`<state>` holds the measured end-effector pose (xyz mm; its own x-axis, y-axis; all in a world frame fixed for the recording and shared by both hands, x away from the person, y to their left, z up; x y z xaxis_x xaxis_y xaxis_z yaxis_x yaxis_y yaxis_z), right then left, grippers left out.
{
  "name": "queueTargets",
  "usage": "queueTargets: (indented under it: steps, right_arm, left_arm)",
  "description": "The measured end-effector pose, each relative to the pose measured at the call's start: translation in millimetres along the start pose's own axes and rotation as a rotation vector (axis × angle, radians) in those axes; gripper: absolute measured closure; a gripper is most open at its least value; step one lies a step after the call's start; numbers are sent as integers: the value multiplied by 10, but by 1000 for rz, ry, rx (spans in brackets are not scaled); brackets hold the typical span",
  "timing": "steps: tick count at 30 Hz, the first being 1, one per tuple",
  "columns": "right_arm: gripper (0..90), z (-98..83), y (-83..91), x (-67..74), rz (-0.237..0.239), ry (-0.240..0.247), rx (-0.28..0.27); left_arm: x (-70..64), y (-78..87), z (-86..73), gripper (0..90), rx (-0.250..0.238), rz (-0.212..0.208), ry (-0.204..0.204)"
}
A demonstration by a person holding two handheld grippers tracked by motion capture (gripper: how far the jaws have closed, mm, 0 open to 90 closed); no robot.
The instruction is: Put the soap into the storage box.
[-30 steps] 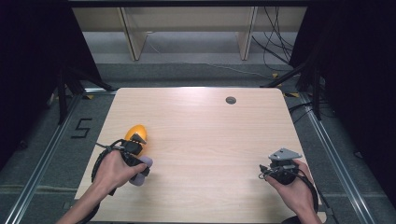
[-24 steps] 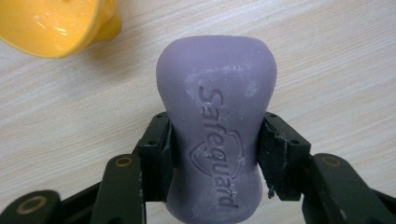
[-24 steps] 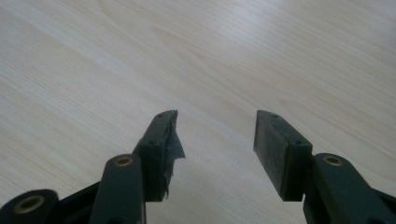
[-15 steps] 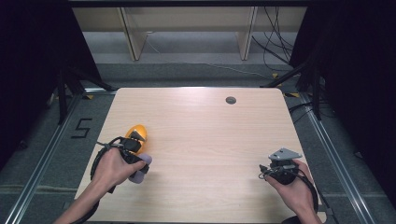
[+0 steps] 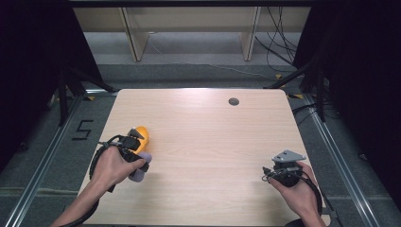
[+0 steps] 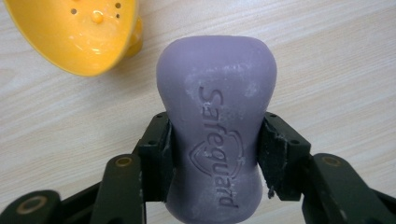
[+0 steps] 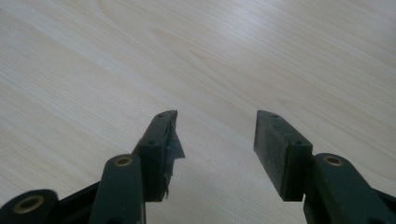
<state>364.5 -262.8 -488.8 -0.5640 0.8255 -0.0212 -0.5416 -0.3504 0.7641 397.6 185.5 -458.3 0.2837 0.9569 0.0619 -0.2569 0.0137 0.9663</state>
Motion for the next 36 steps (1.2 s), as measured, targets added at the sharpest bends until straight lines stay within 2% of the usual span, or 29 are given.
queueTargets:
  steps: [4, 6, 17, 32, 36]
  right_arm:
    - [495, -2, 1, -1, 1, 0, 3]
    - [495, -1, 3, -1, 0, 0, 4]
    - [494, -1, 5, -2, 0, -1, 4]
    - [493, -1, 7, -1, 1, -2, 2]
    - [493, -1, 6, -2, 1, -2, 3]
  left_arm:
    - [2, 17, 19, 494, -4, -1, 11]
    - [40, 25, 41, 493, -12, 7, -27]
    - [76, 46, 99, 494, -25, 9, -4]
    - [137, 116, 184, 493, -33, 9, 7]
    - [150, 127, 202, 493, -43, 11, 26]
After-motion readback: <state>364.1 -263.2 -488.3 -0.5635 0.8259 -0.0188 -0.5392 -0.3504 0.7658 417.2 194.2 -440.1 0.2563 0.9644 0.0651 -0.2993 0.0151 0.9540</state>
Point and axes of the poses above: each handheld gripper's, and its own axes: y roughly backward along the jaws, z roughly out of its top, x roughly to its left, the point moved 5 cm from there along -y, roughly forward along the jaws, and after that the axes turned 10 degrees about z, right-handed, at the moved point
